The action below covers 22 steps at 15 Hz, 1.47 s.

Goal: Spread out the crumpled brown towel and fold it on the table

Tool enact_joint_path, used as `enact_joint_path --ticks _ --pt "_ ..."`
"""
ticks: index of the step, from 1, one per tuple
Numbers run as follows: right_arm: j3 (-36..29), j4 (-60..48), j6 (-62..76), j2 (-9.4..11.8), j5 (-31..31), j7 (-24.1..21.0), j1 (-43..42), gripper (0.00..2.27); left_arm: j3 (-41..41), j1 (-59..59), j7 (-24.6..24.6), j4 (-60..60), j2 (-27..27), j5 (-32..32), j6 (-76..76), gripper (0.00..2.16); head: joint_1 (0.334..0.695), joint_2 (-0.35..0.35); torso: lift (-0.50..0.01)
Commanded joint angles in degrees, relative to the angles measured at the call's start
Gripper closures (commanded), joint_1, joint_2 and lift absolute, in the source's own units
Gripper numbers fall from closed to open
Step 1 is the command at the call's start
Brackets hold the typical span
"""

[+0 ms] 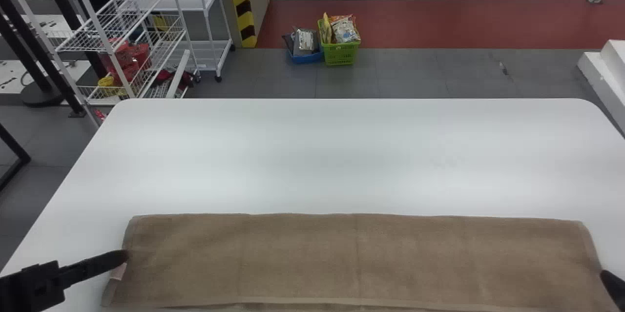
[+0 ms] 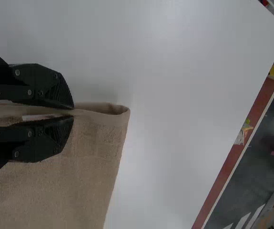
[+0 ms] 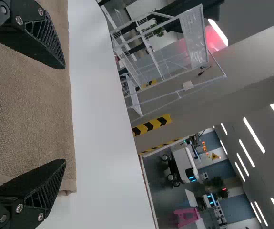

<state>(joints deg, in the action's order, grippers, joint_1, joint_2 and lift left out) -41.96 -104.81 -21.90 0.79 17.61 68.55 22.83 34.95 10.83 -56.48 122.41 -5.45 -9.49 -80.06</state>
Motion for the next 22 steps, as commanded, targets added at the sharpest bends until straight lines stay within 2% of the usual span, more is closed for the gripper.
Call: enact_joint_path --ticks 1,4,7,8,10,11,12,13,19,22 --pt "-0.31 1.72 0.31 0.8 1.11 0.09 -0.24 0.13 0.03 -1.25 -0.82 1.69 0.0 0.52 -5.15 1.41 0.695 0.033 -0.127" --pt "-0.58 2.86 0.84 0.97 1.37 0.62 -0.42 0.13 -0.67 -2.31 -1.09 4.94 0.35 0.96 -9.97 1.41 0.695 0.003 -0.127" --pt "-0.75 3.03 1.01 0.97 1.9 1.06 -0.42 0.13 -4.1 -1.6 2.34 8.02 0.79 -2.2 -9.97 1.4 0.695 -0.029 -0.127" --pt "-0.93 3.03 1.01 0.97 2.25 1.14 -0.42 0.13 -4.01 -1.6 3.48 7.66 0.79 -2.38 -9.97 1.34 0.695 -0.031 -0.127" --pt "-1.1 3.03 1.01 1.15 2.34 1.14 -0.42 0.13 -4.1 -0.99 3.31 7.31 0.7 -2.38 -9.97 1.34 0.695 -0.027 -0.127" --pt "-1.02 3.03 1.01 1.15 2.34 1.14 -0.42 0.13 -4.19 -0.55 4.45 7.4 0.88 -2.64 -9.97 1.04 0.695 -0.029 -0.127" --pt "-1.02 3.03 1.01 1.15 2.34 1.14 -0.42 0.13 -4.19 -0.11 5.42 7.22 0.79 -2.64 -9.97 0.18 0.695 -0.028 -0.127" --pt "-0.84 2.95 1.19 1.15 2.34 1.14 -0.42 0.13 -4.28 0.24 6.65 6.96 0.62 -2.82 -9.72 0.0 0.695 -0.024 -0.127" --pt "-0.93 3.03 0.84 1.15 2.69 1.5 -0.42 0.13 -5.16 1.03 7.0 4.85 -0.18 -5.54 -2.16 0.08 0.695 0.025 -0.127" --pt "-1.02 3.56 0.84 1.41 2.69 1.5 -0.59 0.13 -7.27 -1.34 2.08 3.89 -1.14 -10.99 -4.8 0.09 0.695 0.025 -0.127"
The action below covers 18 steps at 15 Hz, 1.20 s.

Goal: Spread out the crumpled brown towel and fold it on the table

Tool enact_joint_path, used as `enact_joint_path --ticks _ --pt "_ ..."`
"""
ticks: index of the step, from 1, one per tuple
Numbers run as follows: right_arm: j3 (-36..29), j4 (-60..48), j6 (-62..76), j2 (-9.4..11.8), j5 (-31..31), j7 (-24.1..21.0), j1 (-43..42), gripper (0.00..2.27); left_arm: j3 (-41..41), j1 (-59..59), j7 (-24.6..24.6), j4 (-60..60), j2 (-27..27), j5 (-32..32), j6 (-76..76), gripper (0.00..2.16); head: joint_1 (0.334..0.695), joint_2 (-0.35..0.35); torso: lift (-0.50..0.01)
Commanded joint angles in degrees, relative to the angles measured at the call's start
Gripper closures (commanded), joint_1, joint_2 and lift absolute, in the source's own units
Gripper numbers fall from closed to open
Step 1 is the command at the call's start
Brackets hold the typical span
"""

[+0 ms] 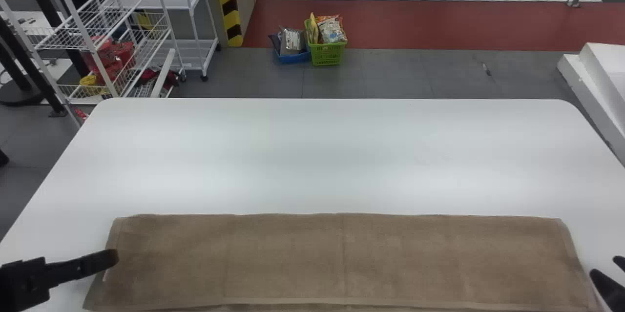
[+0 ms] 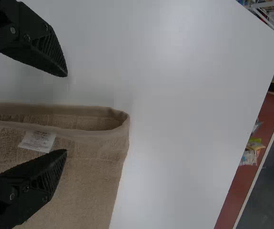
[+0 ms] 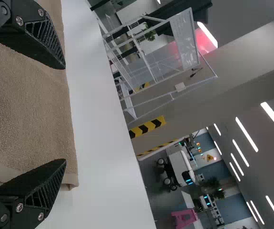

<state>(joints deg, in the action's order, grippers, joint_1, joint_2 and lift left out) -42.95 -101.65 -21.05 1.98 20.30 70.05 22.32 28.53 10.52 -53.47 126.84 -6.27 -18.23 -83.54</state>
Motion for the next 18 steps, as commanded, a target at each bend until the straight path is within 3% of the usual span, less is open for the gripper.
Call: enact_joint_path --ticks 1,4,13,15,17,18 --pt "-0.03 1.11 0.17 0.66 0.0 0.09 -0.17 0.13 -2.16 -1.47 -2.25 -1.07 -0.76 -3.57 -1.5 0.09 0.695 0.019 -0.127" --pt "-0.82 1.46 -0.53 0.84 0.53 0.7 -0.26 0.13 -5.24 -2.09 -4.72 -3.44 -2.52 -6.38 -1.15 0.09 0.695 0.0 -0.127" --pt "-1.26 2.78 -0.53 1.45 1.06 0.88 -1.14 0.13 -8.23 -1.3 -2.78 -7.22 -3.66 -10.07 5.0 0.16 0.695 -0.001 -0.127" --pt "-1.26 2.95 -0.53 1.36 0.97 0.79 -1.4 0.13 -8.84 -1.3 -3.13 -7.22 -3.66 -10.51 5.0 0.32 0.695 -0.003 -0.127" --pt "-1.17 3.48 -0.53 1.45 0.97 0.88 -1.58 0.13 -8.84 -1.38 -3.48 -7.22 -3.66 -10.6 5.0 0.82 0.695 -0.009 -0.127" --pt "-1.17 3.83 -0.53 1.71 1.06 0.88 -1.66 0.13 -8.84 -1.47 -4.01 -7.13 -3.66 -11.21 5.0 1.18 0.695 -0.01 -0.127"
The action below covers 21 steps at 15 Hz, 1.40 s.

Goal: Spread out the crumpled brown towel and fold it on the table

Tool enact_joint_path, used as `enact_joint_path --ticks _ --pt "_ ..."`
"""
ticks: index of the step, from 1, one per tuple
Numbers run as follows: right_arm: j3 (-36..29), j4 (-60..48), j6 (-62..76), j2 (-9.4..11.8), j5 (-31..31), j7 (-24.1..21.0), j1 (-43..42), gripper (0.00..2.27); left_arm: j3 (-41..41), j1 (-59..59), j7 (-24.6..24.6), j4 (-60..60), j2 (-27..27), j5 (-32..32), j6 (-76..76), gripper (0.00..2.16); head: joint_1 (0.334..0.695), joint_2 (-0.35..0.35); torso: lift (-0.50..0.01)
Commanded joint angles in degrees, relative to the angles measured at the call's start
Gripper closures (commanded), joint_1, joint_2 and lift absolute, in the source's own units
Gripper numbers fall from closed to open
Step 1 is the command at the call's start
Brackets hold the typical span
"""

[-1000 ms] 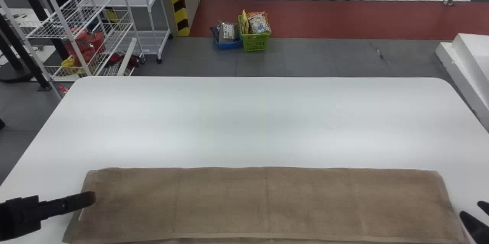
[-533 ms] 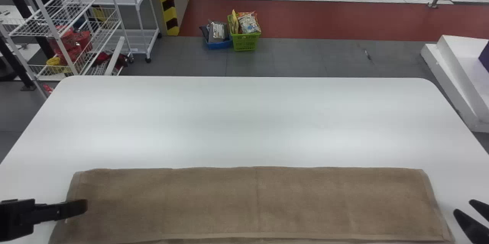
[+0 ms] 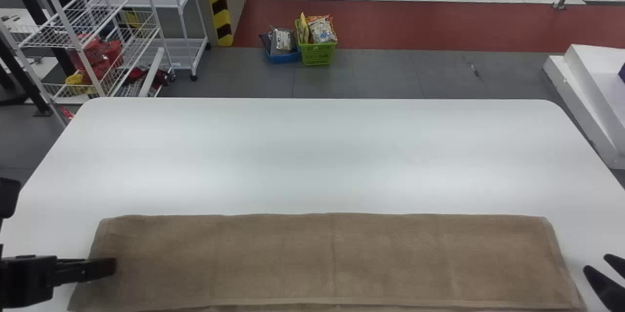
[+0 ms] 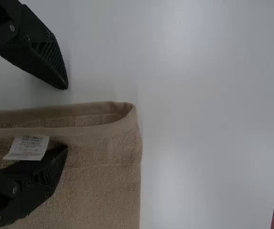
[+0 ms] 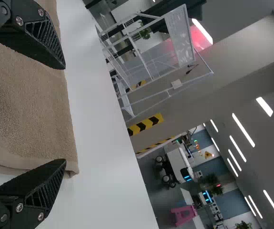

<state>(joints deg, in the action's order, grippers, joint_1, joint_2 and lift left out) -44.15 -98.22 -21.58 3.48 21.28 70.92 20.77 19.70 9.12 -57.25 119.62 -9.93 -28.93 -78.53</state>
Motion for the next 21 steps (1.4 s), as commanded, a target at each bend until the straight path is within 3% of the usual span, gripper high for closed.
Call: enact_joint_path --ticks 1,2,12,17,21 --pt "0.03 0.75 0.0 0.39 0.17 0.01 -0.2 0.13 -0.01 0.02 -0.5 0.26 0.0 -0.69 0.0 1.55 0.695 -0.011 -0.127" --pt "0.03 0.92 0.0 0.48 0.17 -0.08 -0.29 0.13 0.08 0.02 -0.67 0.53 0.0 -0.69 0.0 1.78 0.695 -0.013 -0.127" --pt "1.52 1.19 0.7 0.39 0.08 0.01 -0.29 0.13 -2.29 1.69 -2.43 13.45 0.62 -2.98 -11.49 1.79 0.695 -0.029 -0.127" --pt "1.61 1.28 0.88 0.39 0.17 0.01 -0.56 0.13 -11.26 -0.77 -2.52 19.33 0.79 -7.64 -11.49 1.79 0.695 -0.081 -0.127" --pt "2.05 1.28 0.53 0.3 0.17 -0.08 -1.43 0.13 -24.88 -2.44 -6.3 26.45 1.06 -18.71 -11.49 1.79 0.695 -0.147 -0.127"
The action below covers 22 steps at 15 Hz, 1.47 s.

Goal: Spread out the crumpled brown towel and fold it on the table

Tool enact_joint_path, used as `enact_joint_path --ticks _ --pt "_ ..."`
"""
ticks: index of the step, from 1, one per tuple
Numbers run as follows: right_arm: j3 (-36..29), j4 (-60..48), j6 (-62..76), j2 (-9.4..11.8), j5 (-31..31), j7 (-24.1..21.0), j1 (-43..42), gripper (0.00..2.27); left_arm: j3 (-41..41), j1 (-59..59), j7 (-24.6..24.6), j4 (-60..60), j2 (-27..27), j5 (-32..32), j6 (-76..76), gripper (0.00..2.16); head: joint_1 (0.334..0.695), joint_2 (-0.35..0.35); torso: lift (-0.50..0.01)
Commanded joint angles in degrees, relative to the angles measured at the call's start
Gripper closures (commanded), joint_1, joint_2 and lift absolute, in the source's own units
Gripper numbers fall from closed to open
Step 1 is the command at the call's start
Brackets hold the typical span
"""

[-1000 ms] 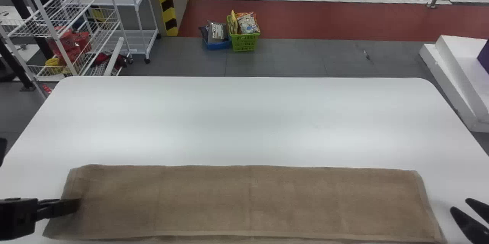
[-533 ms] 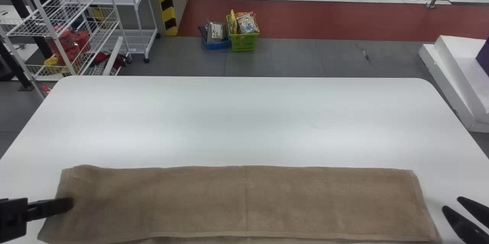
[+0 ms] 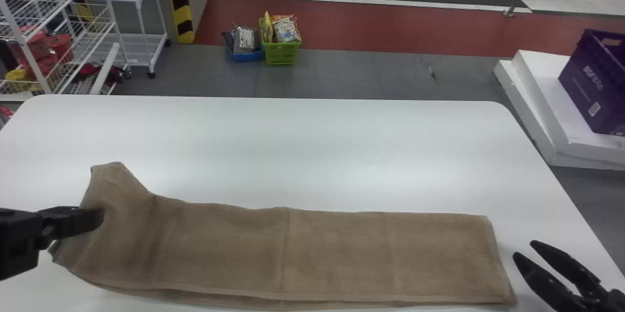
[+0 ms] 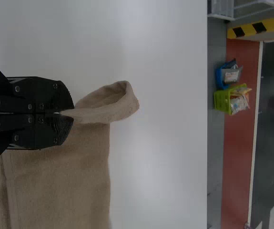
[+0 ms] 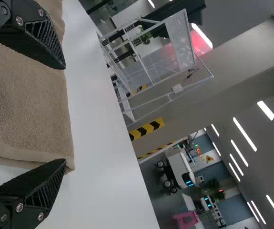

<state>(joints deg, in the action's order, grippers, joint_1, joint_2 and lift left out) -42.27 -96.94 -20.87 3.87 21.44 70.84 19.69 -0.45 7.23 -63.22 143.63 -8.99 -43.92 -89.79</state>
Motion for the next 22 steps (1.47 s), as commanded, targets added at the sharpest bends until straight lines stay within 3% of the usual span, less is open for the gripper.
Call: enact_joint_path --ticks 1,4,6,9,12,15,22 --pt "0.53 -0.18 -0.18 -0.09 0.09 -0.09 -0.44 0.13 -9.49 -1.16 -1.56 3.06 0.29 -8.55 -0.24 1.79 0.695 -0.191 -0.127" --pt "1.23 -0.18 -0.18 -0.18 -0.18 -0.35 -1.06 0.13 -19.94 -1.6 -3.76 2.45 2.58 -21.82 -0.24 1.79 0.695 -0.253 -0.127" --pt "1.49 -0.09 -0.36 -0.18 -0.53 -0.53 -1.5 0.13 -25.57 -1.25 -5.43 2.27 2.84 -27.45 -0.24 1.79 0.695 -0.279 -0.127" --pt "2.02 0.0 -0.36 -0.27 -0.88 -0.71 -1.76 0.13 -33.22 -0.55 -13.51 0.69 5.48 -38.96 -0.24 1.79 0.695 -0.34 -0.127" --pt "2.72 0.26 -0.18 -0.27 -1.49 -1.06 -2.2 0.13 -35.94 -0.46 -16.41 0.25 9.08 -39.67 -0.24 1.79 0.695 -0.35 -0.127" --pt "3.51 0.53 -0.18 -0.27 -2.11 -1.06 -2.55 0.13 -38.49 -0.99 -15.36 -4.67 9.14 -38.79 -0.24 1.79 0.695 -0.35 -0.127" --pt "4.39 2.28 0.87 -0.09 -2.2 -1.06 -3.43 0.13 -42.97 -7.05 -4.63 -12.84 9.14 -29.03 -0.24 1.79 0.695 -0.35 -0.127"
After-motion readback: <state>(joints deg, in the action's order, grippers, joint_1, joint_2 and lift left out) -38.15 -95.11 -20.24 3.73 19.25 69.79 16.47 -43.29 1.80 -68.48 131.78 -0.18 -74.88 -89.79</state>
